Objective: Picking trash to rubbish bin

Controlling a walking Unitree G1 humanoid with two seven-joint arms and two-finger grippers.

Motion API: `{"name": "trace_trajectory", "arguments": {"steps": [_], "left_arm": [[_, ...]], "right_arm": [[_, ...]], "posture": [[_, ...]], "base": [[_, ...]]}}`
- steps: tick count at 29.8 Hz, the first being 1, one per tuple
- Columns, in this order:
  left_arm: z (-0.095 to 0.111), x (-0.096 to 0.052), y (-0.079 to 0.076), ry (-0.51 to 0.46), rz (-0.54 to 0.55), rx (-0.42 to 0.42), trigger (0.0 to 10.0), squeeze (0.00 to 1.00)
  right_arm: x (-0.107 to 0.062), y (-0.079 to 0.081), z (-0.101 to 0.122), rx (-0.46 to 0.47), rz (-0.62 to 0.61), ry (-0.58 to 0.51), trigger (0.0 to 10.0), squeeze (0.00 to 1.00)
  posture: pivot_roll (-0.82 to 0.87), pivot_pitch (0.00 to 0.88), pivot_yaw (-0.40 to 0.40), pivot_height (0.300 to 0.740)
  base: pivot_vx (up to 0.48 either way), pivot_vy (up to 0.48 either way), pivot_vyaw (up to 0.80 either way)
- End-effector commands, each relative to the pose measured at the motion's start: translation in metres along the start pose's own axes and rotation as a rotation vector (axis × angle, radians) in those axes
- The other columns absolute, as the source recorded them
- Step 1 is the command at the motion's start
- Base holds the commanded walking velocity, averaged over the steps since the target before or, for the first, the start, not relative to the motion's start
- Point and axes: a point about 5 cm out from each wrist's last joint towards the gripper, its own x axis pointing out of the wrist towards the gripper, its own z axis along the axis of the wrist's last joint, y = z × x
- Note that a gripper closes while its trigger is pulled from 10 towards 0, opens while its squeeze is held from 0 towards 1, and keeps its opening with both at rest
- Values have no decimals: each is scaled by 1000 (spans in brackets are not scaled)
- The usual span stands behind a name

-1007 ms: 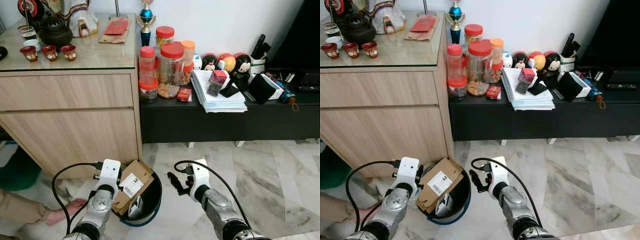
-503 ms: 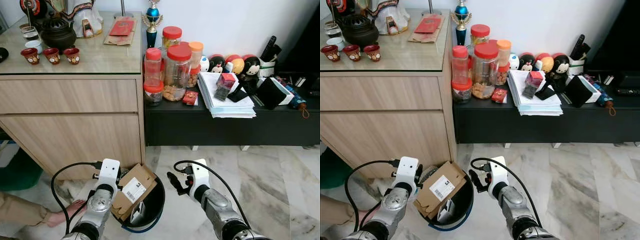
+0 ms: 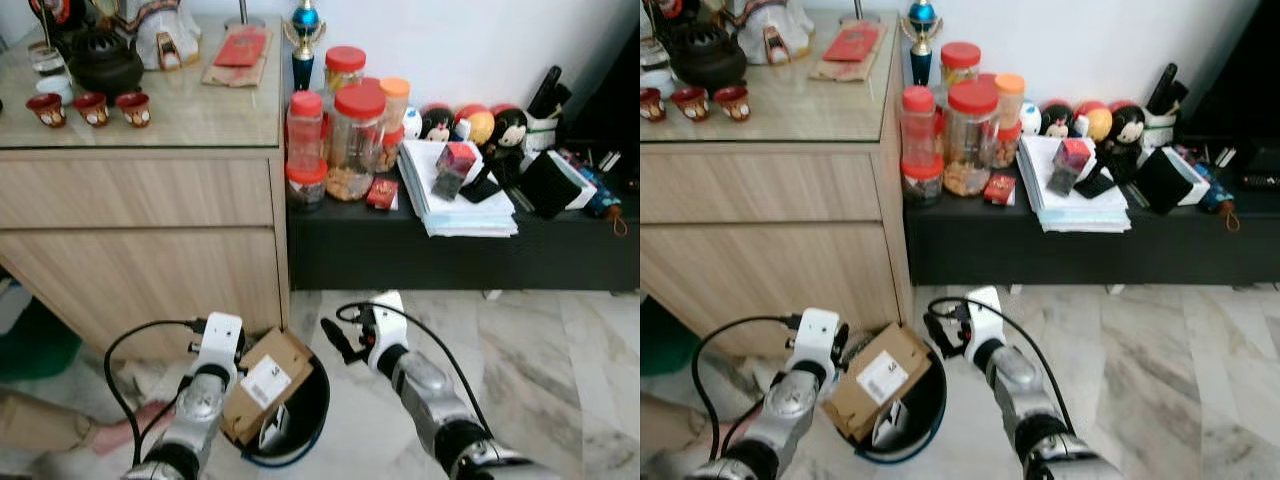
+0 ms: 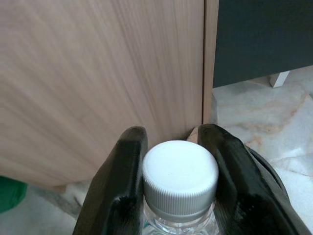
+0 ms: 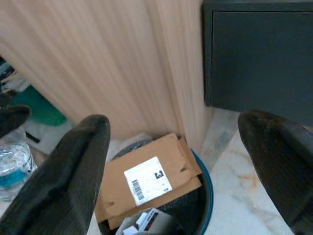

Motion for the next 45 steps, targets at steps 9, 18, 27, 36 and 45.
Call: {"name": "trace_trajectory", "arguments": {"steps": [9, 18, 27, 36, 45], "left_arm": [[14, 6, 5, -57, -2, 52, 10000, 0], [35, 15, 9, -139, -24, 149, 10000, 0], [65, 24, 0, -253, -137, 239, 10000, 0], [81, 30, -14, -286, -266, 272, 10000, 0], [104, 39, -10, -307, -246, 262, 10000, 1000]], "right_arm": [[0, 5, 1, -16, 50, -6, 10000, 0], [2, 6, 5, -30, 68, -17, 10000, 0], [2, 5, 21, -61, 122, -79, 10000, 0], [0, 7, 44, -103, 201, -153, 10000, 0], [-9, 10, 56, -128, 244, -185, 10000, 0]], "posture": [[23, 86, -40, 740], [18, 93, -46, 740], [-18, 126, -73, 740], [-62, 166, -116, 740], [-91, 194, -154, 740]], "base": [[0, 0, 0], [0, 0, 0], [0, 0, 0], [0, 0, 0], [0, 0, 0]]}}
